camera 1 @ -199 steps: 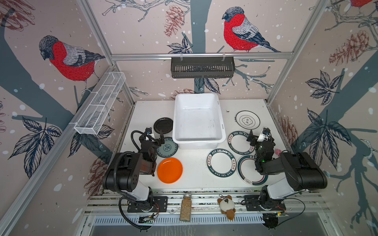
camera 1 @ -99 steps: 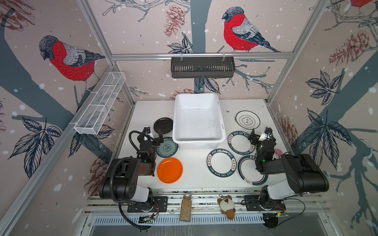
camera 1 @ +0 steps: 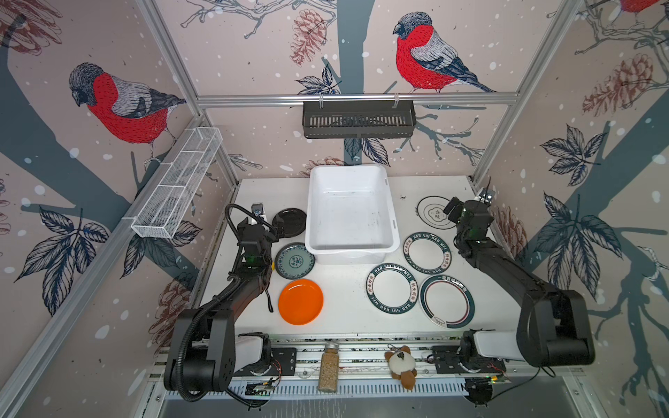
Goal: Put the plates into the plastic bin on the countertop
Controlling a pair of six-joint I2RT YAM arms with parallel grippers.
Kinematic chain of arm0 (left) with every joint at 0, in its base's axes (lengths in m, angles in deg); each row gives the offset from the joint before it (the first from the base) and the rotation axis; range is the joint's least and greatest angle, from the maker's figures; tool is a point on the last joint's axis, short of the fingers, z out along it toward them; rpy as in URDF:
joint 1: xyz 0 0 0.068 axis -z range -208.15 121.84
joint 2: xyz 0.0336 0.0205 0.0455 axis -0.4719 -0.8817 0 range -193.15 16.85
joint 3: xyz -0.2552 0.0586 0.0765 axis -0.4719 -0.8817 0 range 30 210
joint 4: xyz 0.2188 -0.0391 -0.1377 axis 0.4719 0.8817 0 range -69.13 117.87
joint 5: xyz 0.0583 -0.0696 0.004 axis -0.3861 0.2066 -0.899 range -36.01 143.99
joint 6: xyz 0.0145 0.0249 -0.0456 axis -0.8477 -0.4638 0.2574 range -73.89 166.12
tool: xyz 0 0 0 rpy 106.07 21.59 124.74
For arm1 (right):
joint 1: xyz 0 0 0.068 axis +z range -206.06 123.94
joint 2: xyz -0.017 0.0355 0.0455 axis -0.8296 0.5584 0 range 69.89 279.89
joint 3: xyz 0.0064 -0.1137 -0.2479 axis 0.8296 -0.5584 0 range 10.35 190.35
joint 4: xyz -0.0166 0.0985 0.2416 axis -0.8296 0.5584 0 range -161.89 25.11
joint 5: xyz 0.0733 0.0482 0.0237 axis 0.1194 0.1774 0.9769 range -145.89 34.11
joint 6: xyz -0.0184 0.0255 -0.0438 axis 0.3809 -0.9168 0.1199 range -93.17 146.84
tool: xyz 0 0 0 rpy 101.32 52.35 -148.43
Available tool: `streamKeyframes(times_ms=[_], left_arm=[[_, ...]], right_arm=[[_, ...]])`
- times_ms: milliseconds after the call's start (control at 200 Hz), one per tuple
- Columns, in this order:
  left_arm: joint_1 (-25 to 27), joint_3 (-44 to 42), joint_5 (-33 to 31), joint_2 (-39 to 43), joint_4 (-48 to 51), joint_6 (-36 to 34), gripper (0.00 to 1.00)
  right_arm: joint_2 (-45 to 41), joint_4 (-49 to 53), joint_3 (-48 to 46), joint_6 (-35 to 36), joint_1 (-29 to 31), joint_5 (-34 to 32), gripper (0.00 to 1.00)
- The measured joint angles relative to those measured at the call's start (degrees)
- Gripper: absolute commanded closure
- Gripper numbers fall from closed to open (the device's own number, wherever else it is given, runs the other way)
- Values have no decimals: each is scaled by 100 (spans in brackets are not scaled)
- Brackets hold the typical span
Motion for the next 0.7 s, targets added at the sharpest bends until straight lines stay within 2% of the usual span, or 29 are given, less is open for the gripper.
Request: streamKeyframes(times_ms=[95, 140, 240, 430, 700], left_arm=[[-4, 573, 48, 87, 1038, -140, 3], [-7, 828, 168, 127, 1508, -236, 3], [-28, 1303, 323, 188, 2428, -400, 5], [-136, 2092, 861, 297, 3950, -754, 7], [-136, 3362, 2389, 205, 5504, -1097, 6]], right_arm=[[33, 881, 177, -503, -66, 297, 0], [31, 1231, 181, -706, -184, 601, 4], [-15, 1585, 114, -1108, -428, 1180, 5], [4, 1668, -55, -1585, -763, 2094, 12], [402, 1670, -131, -1858, -1296, 3080, 15]])
